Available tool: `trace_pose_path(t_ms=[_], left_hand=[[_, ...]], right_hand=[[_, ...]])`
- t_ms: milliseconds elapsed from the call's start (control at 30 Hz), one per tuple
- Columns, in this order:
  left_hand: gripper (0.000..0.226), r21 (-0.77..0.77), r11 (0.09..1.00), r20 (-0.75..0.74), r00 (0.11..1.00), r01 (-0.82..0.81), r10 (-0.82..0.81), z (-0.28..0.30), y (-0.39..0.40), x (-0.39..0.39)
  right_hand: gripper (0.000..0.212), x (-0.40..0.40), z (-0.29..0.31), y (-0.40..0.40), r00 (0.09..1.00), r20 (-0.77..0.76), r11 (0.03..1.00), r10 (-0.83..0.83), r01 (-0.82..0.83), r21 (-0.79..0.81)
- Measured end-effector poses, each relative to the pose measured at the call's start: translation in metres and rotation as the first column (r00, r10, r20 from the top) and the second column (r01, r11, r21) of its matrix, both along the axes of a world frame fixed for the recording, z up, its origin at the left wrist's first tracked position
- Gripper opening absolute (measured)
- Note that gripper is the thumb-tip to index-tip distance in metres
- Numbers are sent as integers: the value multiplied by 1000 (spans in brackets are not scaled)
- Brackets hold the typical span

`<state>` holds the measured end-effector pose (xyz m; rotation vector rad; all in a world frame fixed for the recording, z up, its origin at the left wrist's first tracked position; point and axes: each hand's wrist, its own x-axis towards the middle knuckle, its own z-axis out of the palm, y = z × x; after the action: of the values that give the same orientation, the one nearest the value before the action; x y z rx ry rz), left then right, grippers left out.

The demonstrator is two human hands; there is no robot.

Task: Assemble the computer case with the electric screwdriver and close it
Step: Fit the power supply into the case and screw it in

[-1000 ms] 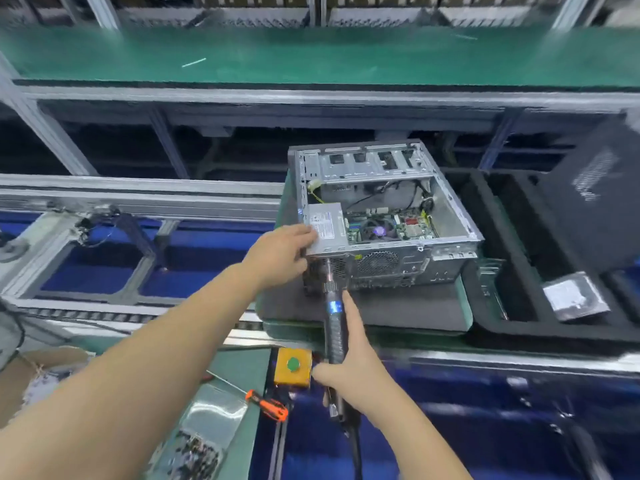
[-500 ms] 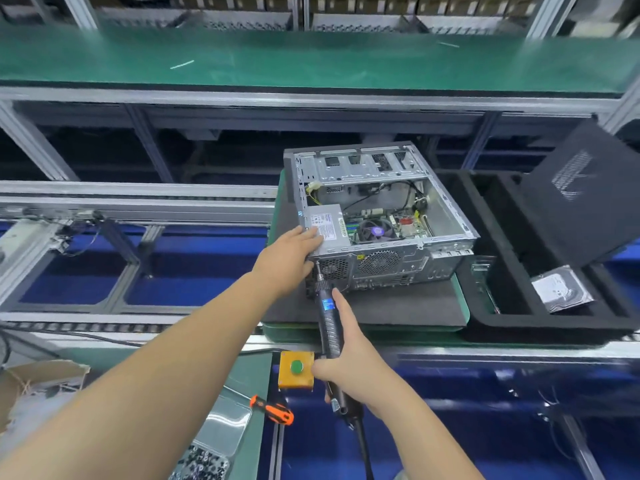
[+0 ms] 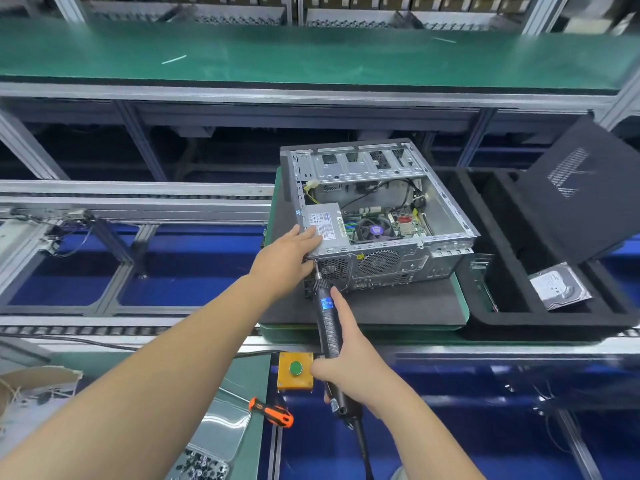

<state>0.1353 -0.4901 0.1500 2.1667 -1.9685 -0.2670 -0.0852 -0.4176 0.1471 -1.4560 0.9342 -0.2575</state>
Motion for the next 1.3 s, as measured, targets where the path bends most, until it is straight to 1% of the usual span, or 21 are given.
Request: trace_pose_path(t_ms=[233, 533, 700, 767, 900, 1033, 1133, 1233, 1300], left_hand=[[49, -10, 1000, 18, 1000, 9, -9, 1, 1, -2], [50, -7, 1000, 37, 999, 10, -10, -1, 0, -1], [52, 25, 998, 11, 998, 57, -58, 3, 1, 6], [52, 46, 996, 3, 997, 75, -75, 5, 1, 9], [61, 80, 993, 3, 996, 84, -85, 8, 1, 10], [70, 107, 991, 36, 996, 76, -80, 10, 0, 7], [70, 110, 992, 40, 997, 65, -69, 9, 0, 3], [69, 114, 992, 44, 997, 58, -63, 9, 1, 0], [69, 119, 992, 43, 998, 47, -53, 10, 0, -1]], right_hand=[[121, 3, 2, 1, 1000, -19, 1000, -4, 4, 2], [122, 2, -2, 1, 999, 21, 999, -32, 31, 40], [121, 0, 1, -2, 999, 18, 997, -43, 42, 63], [121, 1, 2, -3, 999, 7, 998, -35, 35, 49], [122, 2, 5, -4, 1000, -19, 1000, -18, 19, 11], [121, 3, 6, -7, 999, -49, 1000, 9, -9, -10], [121, 3, 6, -9, 998, -68, 999, 11, -14, -45], [121, 3, 7, -11, 998, -68, 1000, 13, -14, -25], [122, 4, 6, -10, 998, -69, 999, 13, -16, -40]])
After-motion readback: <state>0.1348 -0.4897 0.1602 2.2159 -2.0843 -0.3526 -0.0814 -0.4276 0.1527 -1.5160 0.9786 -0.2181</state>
